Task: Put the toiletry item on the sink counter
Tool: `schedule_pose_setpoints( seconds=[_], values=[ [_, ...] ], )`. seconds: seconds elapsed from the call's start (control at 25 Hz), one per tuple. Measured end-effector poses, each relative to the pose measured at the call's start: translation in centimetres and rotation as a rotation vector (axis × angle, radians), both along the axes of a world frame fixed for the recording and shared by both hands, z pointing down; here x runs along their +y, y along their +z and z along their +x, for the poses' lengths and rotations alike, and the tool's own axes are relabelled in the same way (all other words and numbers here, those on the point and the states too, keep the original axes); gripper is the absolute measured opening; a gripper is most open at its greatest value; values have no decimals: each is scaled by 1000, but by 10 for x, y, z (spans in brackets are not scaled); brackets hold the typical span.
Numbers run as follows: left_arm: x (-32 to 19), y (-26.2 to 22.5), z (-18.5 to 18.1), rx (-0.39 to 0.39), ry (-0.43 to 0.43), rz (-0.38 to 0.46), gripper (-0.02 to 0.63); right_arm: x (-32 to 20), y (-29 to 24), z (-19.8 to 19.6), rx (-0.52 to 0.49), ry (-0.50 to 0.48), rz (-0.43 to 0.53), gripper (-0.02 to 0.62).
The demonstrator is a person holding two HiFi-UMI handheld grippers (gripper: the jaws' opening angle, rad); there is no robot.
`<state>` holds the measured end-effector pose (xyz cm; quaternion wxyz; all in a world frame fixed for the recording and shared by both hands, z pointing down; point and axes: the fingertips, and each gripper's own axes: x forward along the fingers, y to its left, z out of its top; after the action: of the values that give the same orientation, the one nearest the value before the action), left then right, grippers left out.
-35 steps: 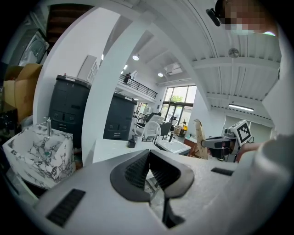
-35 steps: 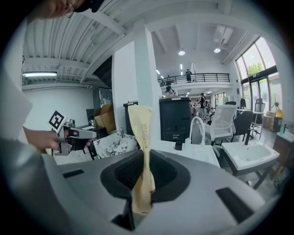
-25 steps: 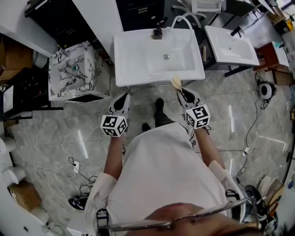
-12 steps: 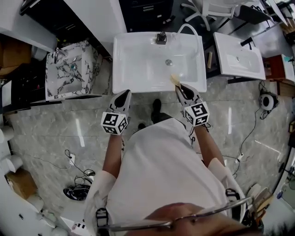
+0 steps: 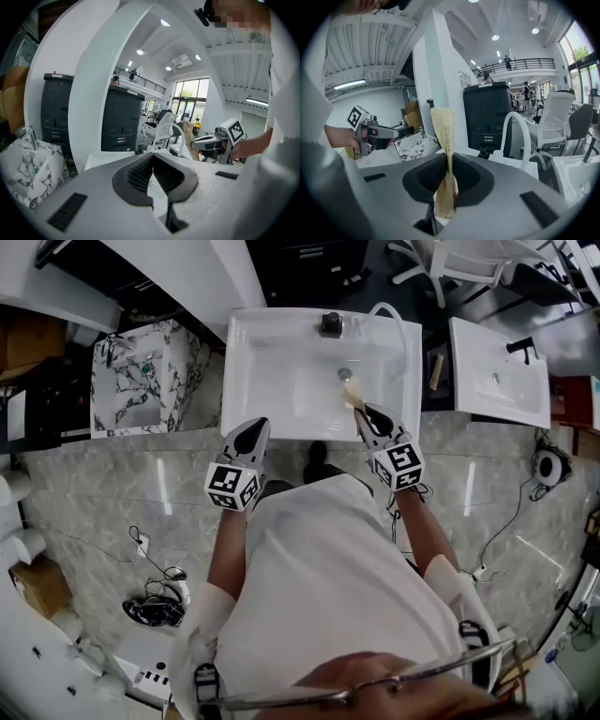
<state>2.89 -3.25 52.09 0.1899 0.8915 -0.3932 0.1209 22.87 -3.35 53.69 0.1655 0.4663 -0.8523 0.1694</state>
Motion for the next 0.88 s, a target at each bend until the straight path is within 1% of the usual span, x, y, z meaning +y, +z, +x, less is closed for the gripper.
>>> schedule_pose_setpoints(
  seconds=[0.32, 0.56, 0.88],
  values=[
    [-17, 6, 16, -7, 10, -26, 5, -21, 12, -2, 0, -51, -22, 49],
    [-29, 9, 6, 14, 3, -33, 5, -30, 16, -11, 17, -49, -33, 49],
    [-46, 18, -10, 16, 34, -52, 5, -52, 15, -27, 71, -18, -35, 51]
  ],
)
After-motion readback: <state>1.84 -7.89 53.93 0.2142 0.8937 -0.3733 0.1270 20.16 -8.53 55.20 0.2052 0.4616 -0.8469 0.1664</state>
